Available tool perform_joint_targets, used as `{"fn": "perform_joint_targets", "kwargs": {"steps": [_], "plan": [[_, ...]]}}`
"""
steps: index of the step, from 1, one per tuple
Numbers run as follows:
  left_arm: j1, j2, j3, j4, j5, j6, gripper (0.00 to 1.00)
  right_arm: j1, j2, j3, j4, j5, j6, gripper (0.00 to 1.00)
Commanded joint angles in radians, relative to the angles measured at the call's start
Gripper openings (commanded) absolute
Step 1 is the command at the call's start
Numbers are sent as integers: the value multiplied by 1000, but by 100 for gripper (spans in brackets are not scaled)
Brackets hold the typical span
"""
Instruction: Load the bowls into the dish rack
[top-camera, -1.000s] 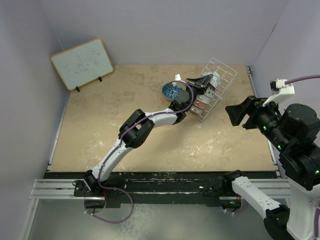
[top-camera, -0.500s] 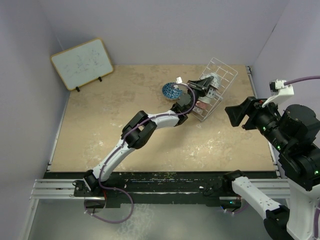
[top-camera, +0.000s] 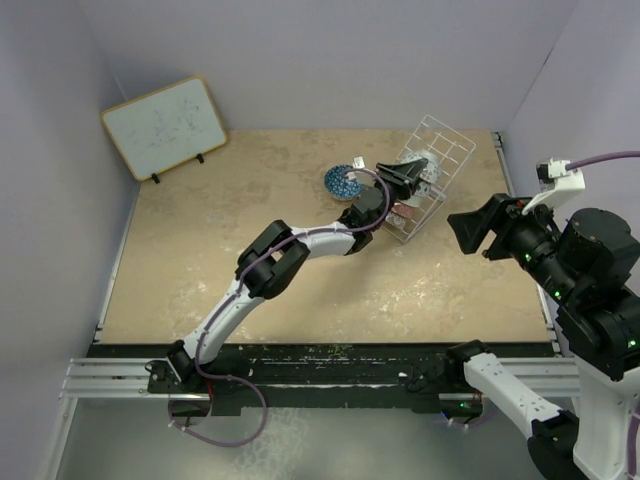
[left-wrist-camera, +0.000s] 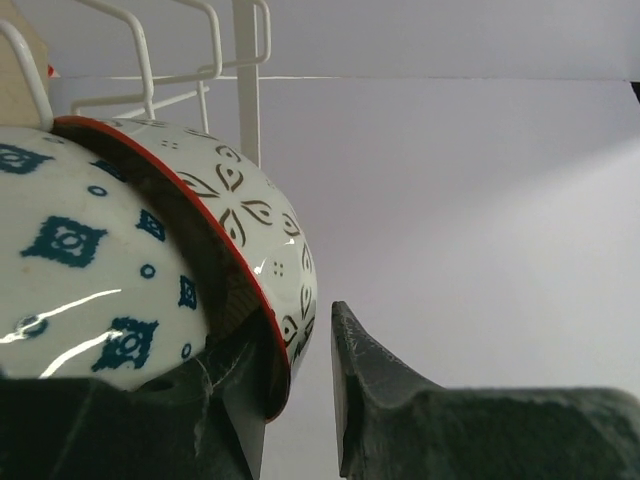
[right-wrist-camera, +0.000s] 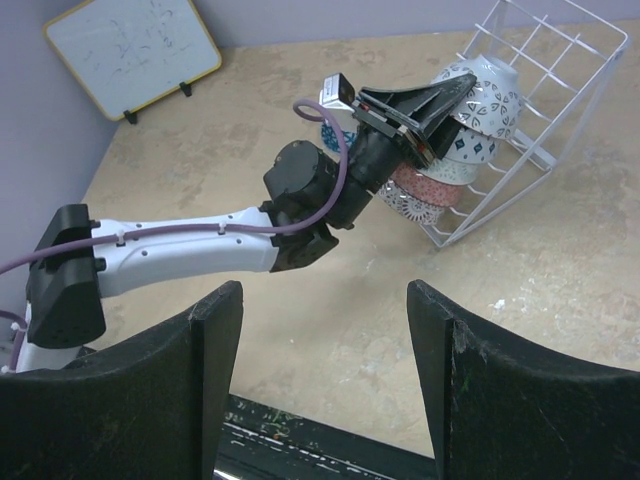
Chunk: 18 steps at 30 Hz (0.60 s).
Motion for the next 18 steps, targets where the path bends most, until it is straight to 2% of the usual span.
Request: {"fn": "perform_joint_targets", "kwargs": {"steps": [1, 7, 12, 18], "plan": [[-7, -122, -53, -109, 54, -39, 34, 6, -8, 6, 57, -27, -1, 69], [13, -170, -90, -187, 117, -50, 45, 5, -14, 0, 68, -41, 11, 69], [26, -213, -119, -226, 145, -26, 59, 6, -13, 6, 73, -47, 15, 69], [38, -236, -128, -277, 183, -19, 63, 5, -21, 10, 72, -46, 18, 69]]}}
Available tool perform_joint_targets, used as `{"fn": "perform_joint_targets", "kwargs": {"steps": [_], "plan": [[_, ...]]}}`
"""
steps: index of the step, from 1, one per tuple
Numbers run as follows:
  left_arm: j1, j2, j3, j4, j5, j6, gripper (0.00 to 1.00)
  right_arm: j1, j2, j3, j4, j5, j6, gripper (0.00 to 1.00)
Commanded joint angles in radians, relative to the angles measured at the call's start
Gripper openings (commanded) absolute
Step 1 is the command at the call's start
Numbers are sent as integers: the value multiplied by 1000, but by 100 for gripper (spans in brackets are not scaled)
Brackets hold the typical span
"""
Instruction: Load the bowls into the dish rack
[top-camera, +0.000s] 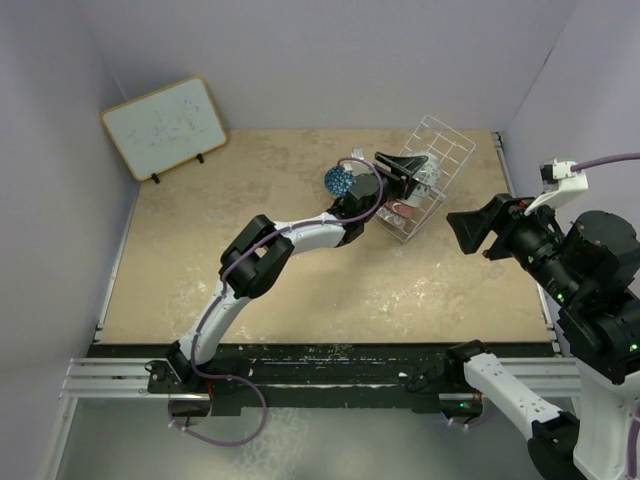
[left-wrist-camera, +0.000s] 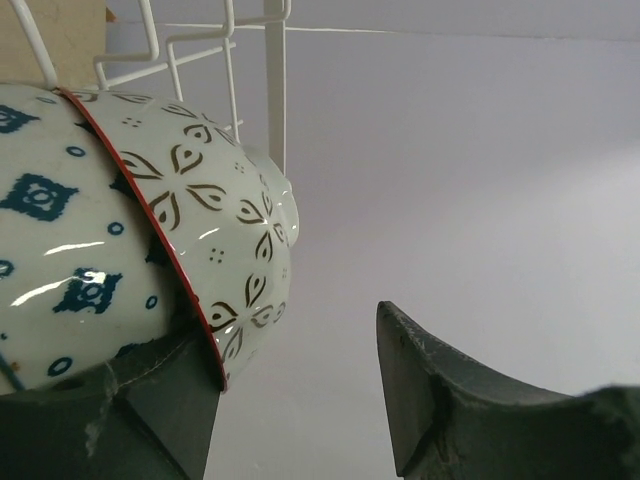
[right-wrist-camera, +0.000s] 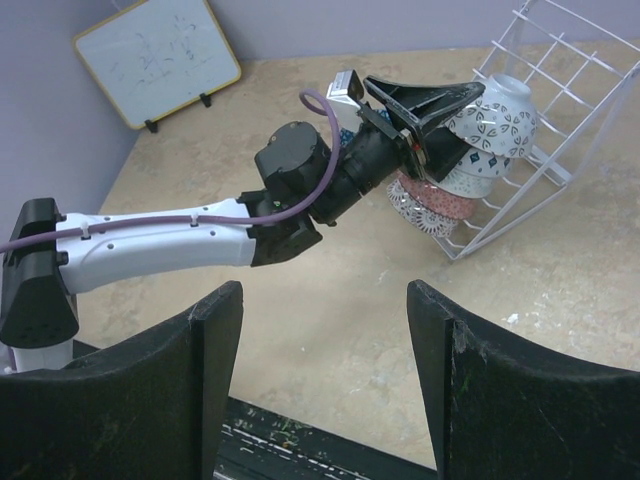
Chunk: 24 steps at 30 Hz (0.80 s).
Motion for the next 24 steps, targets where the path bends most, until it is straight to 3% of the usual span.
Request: {"fn": "perform_joint_targets", "kwargs": {"steps": [1, 15, 24], "plan": [[13, -69, -6, -63, 55, 0, 64, 6, -15, 10, 43, -14, 9, 69], [34, -93, 54, -178, 127, 49, 68, 6, -23, 7, 50, -14, 20, 69], [50, -55, 185, -265, 161, 81, 69, 5, -31, 6, 50, -10, 25, 69]]}}
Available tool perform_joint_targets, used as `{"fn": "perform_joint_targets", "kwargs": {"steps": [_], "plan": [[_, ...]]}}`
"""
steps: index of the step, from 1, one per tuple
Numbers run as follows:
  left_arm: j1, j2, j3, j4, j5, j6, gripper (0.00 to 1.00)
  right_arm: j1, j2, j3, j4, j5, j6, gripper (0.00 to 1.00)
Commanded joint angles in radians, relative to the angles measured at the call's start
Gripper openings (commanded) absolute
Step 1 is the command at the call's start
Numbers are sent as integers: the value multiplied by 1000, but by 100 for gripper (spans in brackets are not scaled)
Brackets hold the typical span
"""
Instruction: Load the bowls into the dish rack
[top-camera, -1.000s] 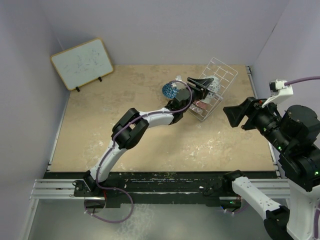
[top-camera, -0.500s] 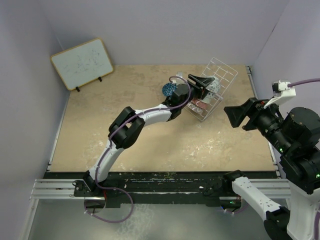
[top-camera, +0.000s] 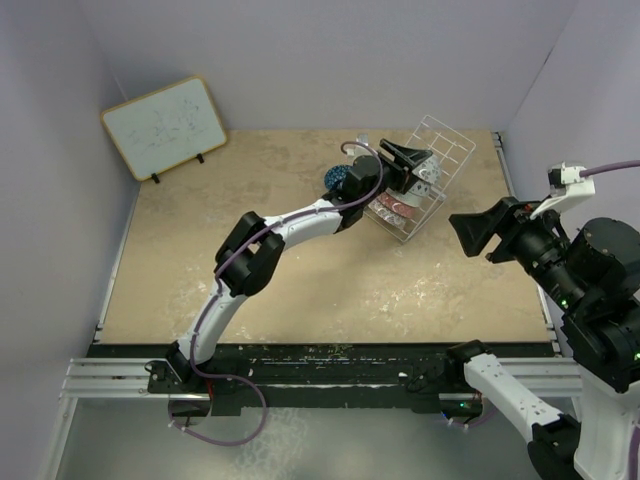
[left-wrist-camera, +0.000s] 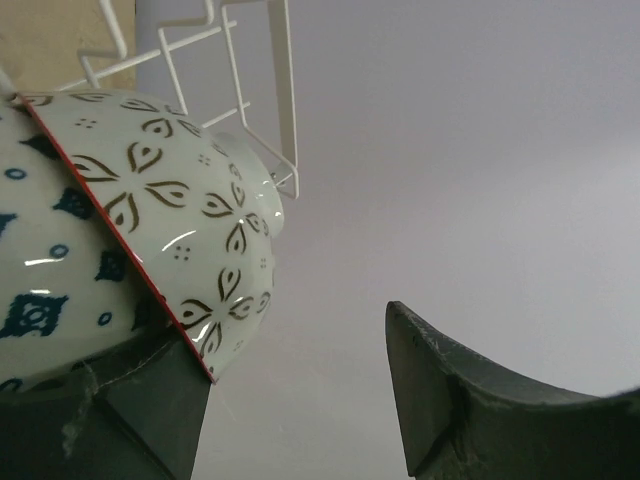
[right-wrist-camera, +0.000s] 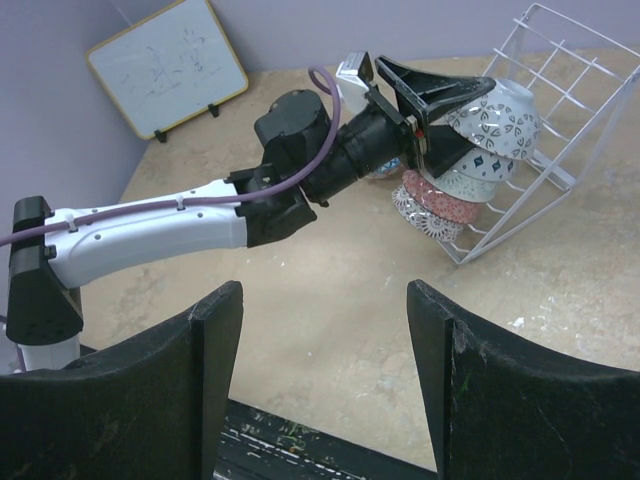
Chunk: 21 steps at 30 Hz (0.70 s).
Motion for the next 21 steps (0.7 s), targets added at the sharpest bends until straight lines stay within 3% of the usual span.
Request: {"fn": "perform_joint_targets", "kwargs": {"steps": [1, 21], "plan": [[14, -20, 97, -30, 26, 38, 69, 5, -10, 6, 44, -10, 6, 69], [17, -85, -58, 43, 37, 33, 71, 6, -15, -3, 44, -15, 14, 69]]}}
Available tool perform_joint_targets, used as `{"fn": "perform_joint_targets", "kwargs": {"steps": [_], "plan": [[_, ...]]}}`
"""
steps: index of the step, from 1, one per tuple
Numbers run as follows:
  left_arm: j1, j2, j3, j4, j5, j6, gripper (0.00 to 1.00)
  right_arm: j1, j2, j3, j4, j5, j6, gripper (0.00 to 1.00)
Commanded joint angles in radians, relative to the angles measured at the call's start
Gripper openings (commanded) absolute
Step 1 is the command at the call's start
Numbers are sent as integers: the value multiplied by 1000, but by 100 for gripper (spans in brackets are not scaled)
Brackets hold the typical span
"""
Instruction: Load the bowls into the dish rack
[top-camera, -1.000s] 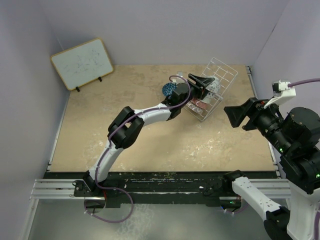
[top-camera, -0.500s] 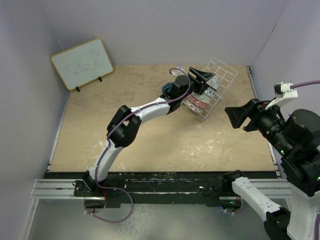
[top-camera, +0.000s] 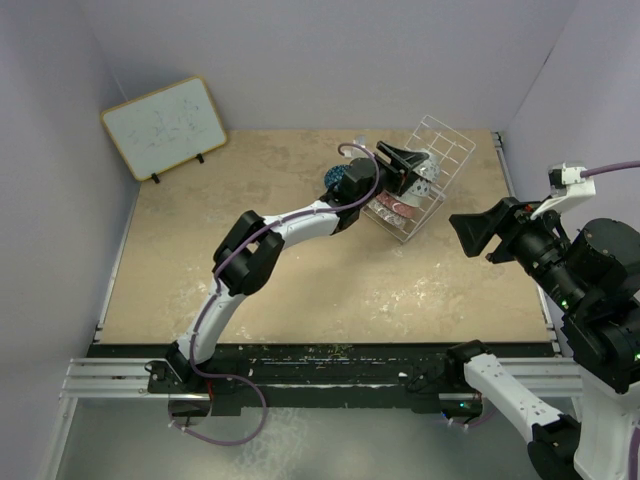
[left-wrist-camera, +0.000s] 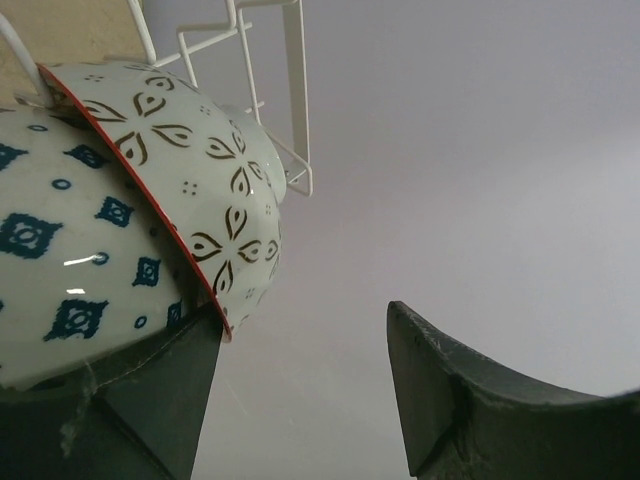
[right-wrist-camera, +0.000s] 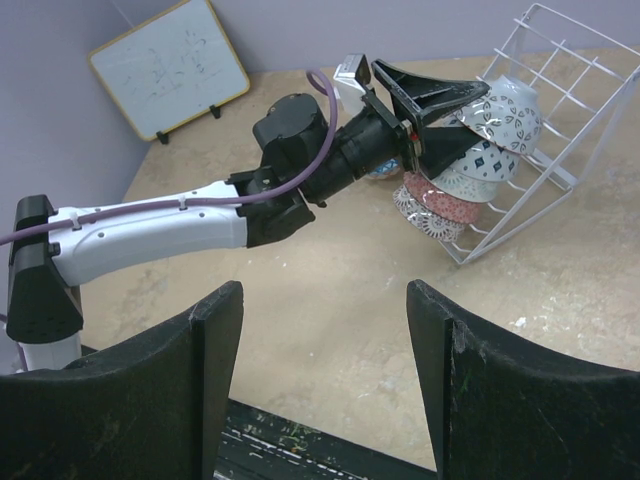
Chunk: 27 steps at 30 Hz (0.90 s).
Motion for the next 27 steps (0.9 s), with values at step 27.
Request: {"fn": "perform_joint_targets", "kwargs": {"steps": [27], "plan": [[6, -189, -134, 88, 28, 32, 70, 6, -16, -2, 43, -28, 22, 69]]}}
